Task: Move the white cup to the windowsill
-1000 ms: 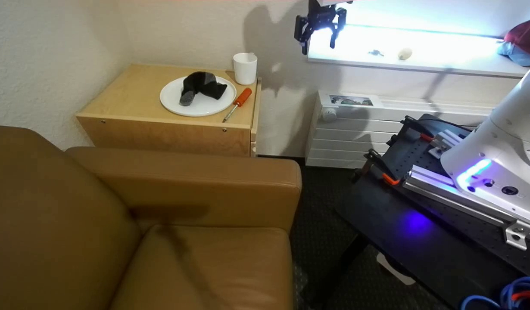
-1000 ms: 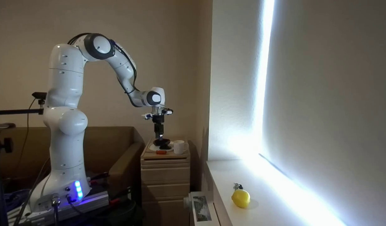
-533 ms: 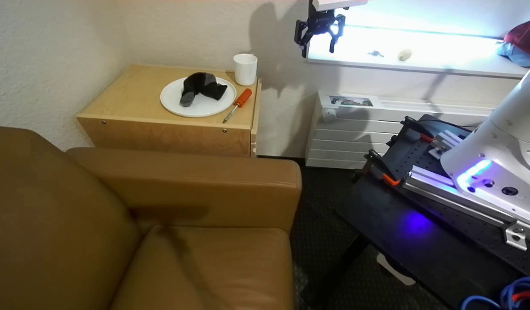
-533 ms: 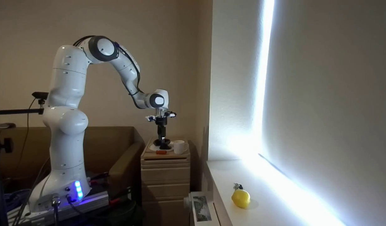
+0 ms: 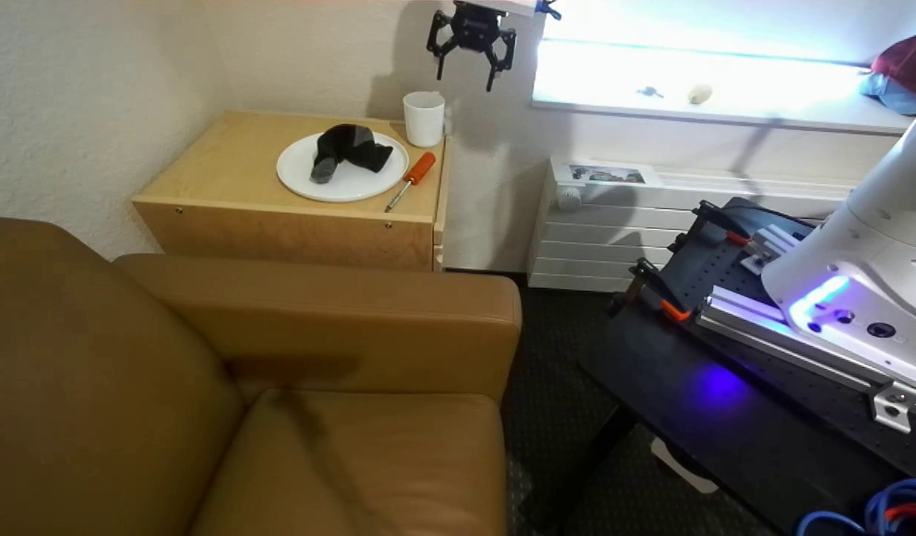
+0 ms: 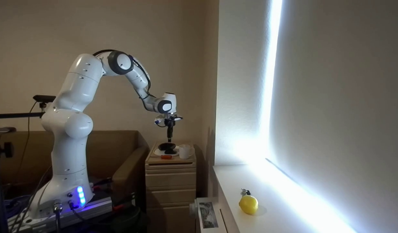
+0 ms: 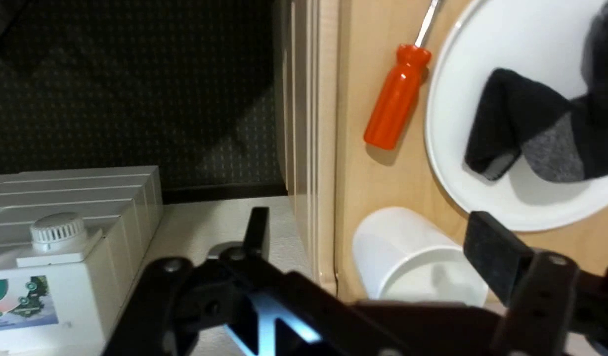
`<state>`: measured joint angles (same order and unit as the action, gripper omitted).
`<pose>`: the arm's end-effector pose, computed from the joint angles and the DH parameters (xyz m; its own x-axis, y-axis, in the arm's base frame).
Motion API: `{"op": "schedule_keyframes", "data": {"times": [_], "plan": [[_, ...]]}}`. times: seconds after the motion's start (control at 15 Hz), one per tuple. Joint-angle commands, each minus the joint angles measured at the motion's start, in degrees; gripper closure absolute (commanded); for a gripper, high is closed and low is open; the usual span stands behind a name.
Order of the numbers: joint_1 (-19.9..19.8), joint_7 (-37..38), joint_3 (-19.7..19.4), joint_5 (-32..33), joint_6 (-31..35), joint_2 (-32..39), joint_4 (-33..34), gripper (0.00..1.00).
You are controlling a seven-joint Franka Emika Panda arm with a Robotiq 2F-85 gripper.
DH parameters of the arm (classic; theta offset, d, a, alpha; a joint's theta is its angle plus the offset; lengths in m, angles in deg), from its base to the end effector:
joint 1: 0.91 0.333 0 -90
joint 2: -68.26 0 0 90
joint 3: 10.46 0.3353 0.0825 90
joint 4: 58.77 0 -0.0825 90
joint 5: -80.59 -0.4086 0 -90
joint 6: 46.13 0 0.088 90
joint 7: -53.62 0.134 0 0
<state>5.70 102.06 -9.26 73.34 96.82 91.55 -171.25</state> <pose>0.6504 0.0901 0.2513 0.6908 -0.7230 0.0074 -0.7137 -0.6834 -0.1535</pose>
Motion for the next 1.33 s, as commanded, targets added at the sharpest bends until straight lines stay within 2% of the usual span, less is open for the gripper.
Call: {"op": "schedule_keyframes", "data": {"times": [0.0, 0.2, 0.27, 0.53, 0.67, 0.87, 0.93, 1.13, 1.27], "plan": [[0.6, 1.5, -0.9, -1.7, 0.0, 1.5, 1.8, 0.0], [0.5, 3.4, -1.3, -3.1, 0.0, 4.1, 4.2, 0.0], [1.1, 6.5, -2.4, -3.2, 4.4, 6.3, 5.2, 0.0], [0.5, 12.0, -2.3, -7.9, 16.8, 11.4, 7.8, 0.0], [2.9, 15.8, -5.2, -6.4, 21.0, 14.5, 9.1, 0.0], [5.8, 20.5, -8.7, -5.6, 22.1, 18.4, 11.0, 0.0], [3.6, 17.2, -6.3, -6.3, 21.3, 15.7, 8.6, 0.0], [5.2, 19.4, -7.8, -6.0, 21.7, 18.1, 10.1, 0.0], [3.0, 18.6, -5.8, -7.2, 17.6, 18.8, 11.6, 0.0]]}}
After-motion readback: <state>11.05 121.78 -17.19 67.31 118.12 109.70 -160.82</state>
